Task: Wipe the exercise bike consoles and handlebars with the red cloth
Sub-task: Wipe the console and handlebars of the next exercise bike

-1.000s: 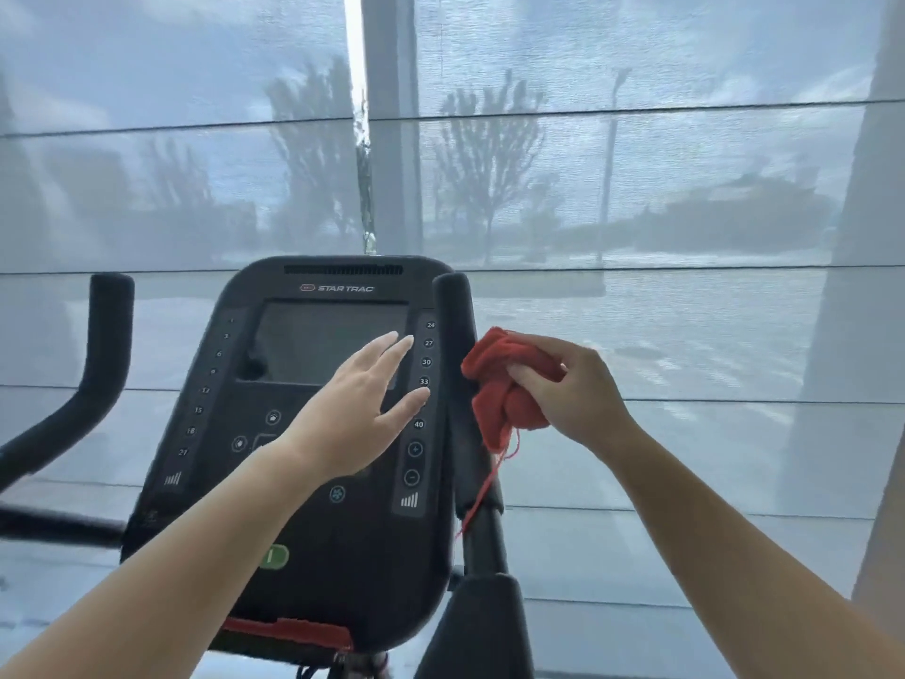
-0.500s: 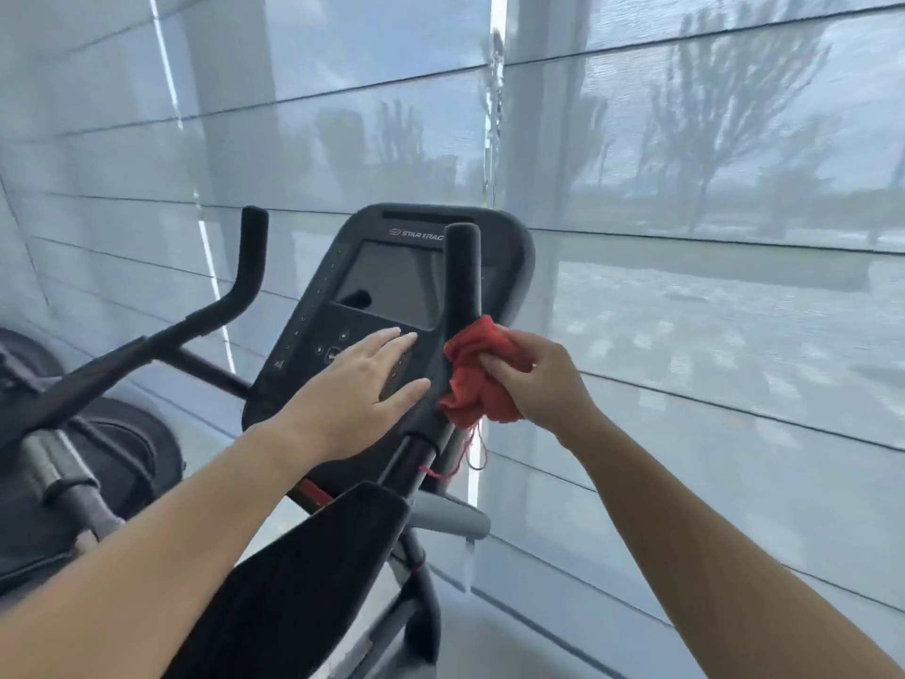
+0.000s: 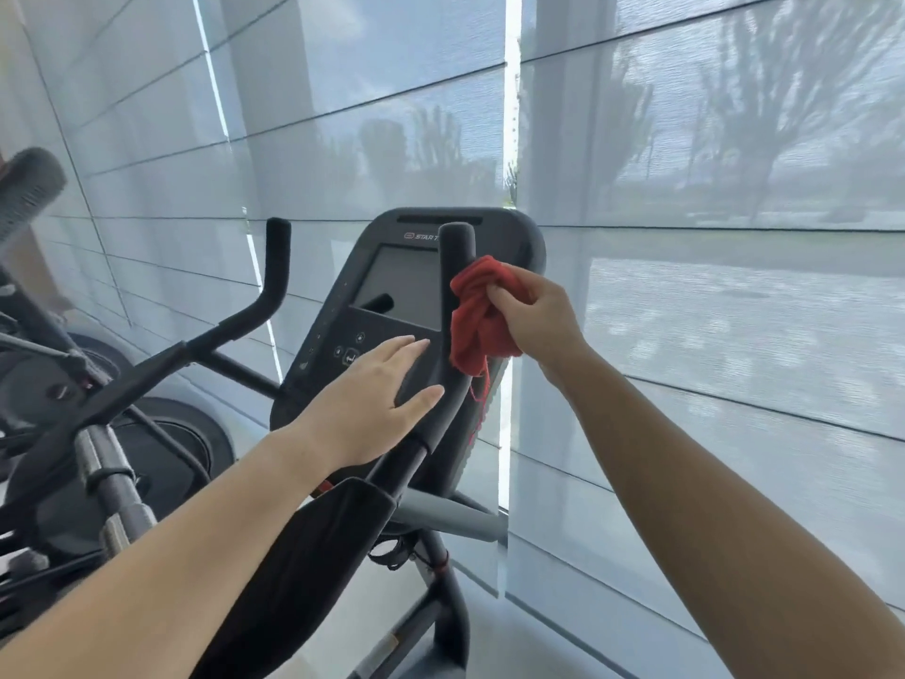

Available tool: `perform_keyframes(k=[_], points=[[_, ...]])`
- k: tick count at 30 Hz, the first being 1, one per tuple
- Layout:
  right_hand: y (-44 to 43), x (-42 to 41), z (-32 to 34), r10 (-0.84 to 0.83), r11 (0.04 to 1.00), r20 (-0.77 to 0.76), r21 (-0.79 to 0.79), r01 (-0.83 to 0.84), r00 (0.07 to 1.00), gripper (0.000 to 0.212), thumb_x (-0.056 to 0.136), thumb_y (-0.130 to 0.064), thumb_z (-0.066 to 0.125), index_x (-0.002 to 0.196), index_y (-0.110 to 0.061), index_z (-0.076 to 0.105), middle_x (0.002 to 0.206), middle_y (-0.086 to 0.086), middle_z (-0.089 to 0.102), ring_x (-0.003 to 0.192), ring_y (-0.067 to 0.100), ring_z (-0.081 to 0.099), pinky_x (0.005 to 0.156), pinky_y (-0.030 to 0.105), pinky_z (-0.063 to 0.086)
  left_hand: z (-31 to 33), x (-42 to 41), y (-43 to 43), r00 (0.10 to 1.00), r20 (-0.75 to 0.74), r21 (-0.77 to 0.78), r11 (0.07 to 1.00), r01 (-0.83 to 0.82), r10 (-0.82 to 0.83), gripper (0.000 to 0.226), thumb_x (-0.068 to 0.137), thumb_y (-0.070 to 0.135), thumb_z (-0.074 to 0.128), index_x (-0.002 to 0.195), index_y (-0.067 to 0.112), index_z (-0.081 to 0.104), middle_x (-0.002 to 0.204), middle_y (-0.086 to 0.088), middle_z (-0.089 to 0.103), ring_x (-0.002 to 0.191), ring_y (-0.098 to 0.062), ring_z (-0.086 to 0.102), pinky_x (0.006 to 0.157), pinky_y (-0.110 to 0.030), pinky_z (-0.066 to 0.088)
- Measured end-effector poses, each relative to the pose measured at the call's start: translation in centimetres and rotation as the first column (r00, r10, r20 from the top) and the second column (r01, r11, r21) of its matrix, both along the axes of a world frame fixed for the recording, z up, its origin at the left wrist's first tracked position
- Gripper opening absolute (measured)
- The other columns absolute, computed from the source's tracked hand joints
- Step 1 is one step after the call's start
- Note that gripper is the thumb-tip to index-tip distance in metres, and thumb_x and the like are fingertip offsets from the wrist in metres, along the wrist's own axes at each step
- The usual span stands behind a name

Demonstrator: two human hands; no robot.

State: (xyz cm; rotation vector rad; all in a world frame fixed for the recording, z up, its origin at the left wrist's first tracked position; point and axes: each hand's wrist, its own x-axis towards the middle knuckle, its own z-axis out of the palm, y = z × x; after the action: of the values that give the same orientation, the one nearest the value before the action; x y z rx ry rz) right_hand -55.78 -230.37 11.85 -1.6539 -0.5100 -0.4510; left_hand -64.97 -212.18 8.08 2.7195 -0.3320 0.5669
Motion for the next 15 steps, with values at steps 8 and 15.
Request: perform_keyframes(k=[8, 15], points=[[-0.1, 3.2, -0.1, 0.214, 0.974, -0.033, 0.08, -0.211, 0.976, 0.03, 0.084, -0.01, 0.055, 0.101, -0.03, 0.068, 0.091, -0.006, 0.071, 0.089, 0.008, 0.065, 0.091, 0.03, 0.05, -0.4, -0.5, -1.4, 0.983, 0.017, 0.009, 0.983, -0.185, 0.185, 0.06, 0.091, 0.045, 0.045, 0.145, 0.028, 0.024, 0.152, 0.014, 0.023, 0.139, -0.005, 0.02, 0.115, -0.031, 0.02], [0.3, 3.6, -3.6, 0.321, 0.941, -0.042, 0.126, -0.313, 0.946, 0.012, 0.087, -0.021, 0.059, 0.093, -0.027, 0.067, 0.081, -0.012, 0.07, 0.077, -0.001, 0.064, 0.074, 0.023, 0.053, -2.0, -1.1, -3.5, 0.958, 0.06, -0.067, 0.958, -0.278, 0.282, 0.052, 0.092, 0.037, 0.046, 0.141, 0.026, 0.033, 0.148, 0.012, 0.031, 0.136, -0.006, 0.028, 0.113, -0.03, 0.023]])
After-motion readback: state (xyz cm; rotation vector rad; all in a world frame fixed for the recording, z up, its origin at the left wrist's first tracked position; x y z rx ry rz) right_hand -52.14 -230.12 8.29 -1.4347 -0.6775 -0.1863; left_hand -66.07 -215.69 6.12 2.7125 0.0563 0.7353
